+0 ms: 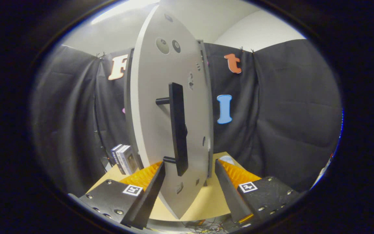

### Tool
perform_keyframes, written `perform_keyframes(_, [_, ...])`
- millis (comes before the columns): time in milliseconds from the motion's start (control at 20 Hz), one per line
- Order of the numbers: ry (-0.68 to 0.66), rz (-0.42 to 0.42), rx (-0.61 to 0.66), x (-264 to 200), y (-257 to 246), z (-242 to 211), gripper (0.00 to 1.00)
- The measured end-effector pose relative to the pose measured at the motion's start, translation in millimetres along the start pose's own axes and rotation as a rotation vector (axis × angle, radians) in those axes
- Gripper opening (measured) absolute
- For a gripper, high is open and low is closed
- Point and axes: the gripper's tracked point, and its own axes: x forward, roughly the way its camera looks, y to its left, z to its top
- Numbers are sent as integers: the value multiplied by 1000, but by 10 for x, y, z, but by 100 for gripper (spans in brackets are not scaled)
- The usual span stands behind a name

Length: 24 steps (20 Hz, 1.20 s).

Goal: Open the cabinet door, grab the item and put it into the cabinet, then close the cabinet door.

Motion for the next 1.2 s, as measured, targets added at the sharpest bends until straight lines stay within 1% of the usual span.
perform_keyframes(150, [-26,82,43,147,333,93,92])
perform_keyframes(200, [-34,96,55,211,415,117,93])
perform_keyframes(350, [-27,90,-5,439,515,78,93])
perform_keyframes(500, [-29,130,-13,683,793,90,95])
perform_keyframes(550, [-31,129,-21,750,820,96,94])
perform_keyframes(600, [-29,138,-21,797,865,92,99])
perform_keyframes(900, [-39,183,-51,1122,1208,92,99])
perform_keyframes(1200, [-41,212,-52,1325,1351,121,99])
